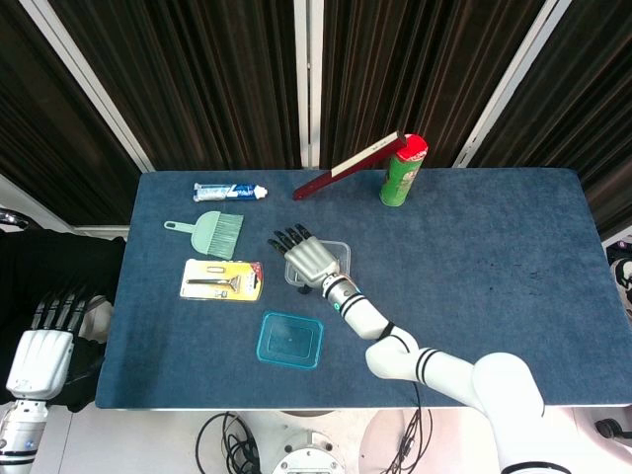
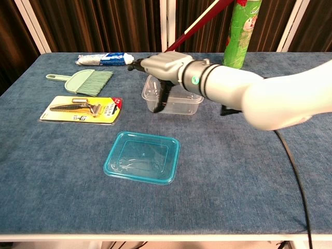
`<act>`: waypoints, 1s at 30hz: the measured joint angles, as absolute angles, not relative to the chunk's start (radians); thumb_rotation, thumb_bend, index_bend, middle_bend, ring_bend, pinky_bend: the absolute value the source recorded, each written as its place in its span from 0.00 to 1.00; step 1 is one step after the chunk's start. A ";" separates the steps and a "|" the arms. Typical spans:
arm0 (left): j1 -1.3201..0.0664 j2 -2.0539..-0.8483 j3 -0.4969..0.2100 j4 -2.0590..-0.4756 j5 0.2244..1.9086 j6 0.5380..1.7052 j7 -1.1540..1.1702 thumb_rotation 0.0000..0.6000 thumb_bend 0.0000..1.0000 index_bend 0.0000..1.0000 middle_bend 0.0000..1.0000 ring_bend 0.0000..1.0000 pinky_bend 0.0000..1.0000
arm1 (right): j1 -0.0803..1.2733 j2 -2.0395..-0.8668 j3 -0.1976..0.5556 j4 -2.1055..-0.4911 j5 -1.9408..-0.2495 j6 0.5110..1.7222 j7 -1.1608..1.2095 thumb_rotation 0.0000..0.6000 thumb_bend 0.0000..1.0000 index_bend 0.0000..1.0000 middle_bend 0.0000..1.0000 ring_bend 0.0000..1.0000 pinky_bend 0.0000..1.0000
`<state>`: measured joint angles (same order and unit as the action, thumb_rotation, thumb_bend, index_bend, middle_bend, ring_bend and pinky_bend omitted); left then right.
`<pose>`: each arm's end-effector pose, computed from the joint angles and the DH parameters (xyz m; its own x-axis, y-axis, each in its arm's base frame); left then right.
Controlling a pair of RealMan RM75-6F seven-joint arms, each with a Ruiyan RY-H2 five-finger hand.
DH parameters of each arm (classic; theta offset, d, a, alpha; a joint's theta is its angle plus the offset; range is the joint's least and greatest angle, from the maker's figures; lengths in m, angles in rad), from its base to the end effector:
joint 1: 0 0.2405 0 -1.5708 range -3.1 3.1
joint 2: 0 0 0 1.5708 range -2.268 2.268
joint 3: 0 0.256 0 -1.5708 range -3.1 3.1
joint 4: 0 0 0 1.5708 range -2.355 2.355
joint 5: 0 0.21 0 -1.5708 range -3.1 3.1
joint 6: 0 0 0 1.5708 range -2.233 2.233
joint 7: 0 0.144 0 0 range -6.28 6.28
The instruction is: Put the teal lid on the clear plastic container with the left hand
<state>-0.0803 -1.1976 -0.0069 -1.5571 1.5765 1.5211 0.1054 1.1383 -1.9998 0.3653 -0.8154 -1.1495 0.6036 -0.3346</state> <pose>-0.3065 0.1704 0.1334 0.4744 0.0039 0.8803 0.8776 -0.0807 -0.4726 -0.0287 -0.4128 -0.1293 0.6018 -0.2336 0.7637 -0.7217 -0.5685 0.3949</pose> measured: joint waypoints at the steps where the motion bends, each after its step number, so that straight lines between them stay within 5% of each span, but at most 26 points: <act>1: -0.079 -1.199 -0.006 -1.553 1.575 1.521 0.100 1.00 0.01 0.05 0.00 0.00 0.00 | 1.162 -2.026 0.376 -0.773 -1.144 0.603 -0.326 1.00 0.03 0.00 0.00 0.00 0.00; 6: -0.078 -1.206 -0.005 -1.538 1.573 1.521 0.085 1.00 0.01 0.05 0.00 0.00 0.00 | 1.239 -2.085 0.415 -0.681 -1.120 0.601 -0.300 1.00 0.03 0.00 0.00 0.00 0.00; 12: -0.082 -1.220 -0.005 -1.517 1.578 1.518 0.069 1.00 0.01 0.05 0.00 0.00 0.00 | 1.189 -1.993 0.398 -0.830 -1.108 0.598 -0.294 1.00 0.03 0.00 0.04 0.00 0.00; 21: -0.136 -1.222 -0.011 -1.513 1.631 1.486 0.077 1.00 0.01 0.05 0.00 0.00 0.00 | 0.987 -1.613 0.303 -1.356 -1.116 0.656 -0.275 1.00 0.03 0.00 0.08 0.00 0.00; 30: -0.300 -1.201 -0.011 -1.624 1.742 1.303 0.124 1.00 0.01 0.05 0.00 0.00 0.00 | 0.693 -1.268 0.159 -1.680 -1.250 1.007 -0.289 1.00 0.03 0.00 0.08 0.00 0.00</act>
<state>-0.2997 -1.2014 -0.0107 -1.6240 1.7419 1.3028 0.1241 0.6926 -1.2677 0.1593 -1.6795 -1.2500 1.0071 -0.2893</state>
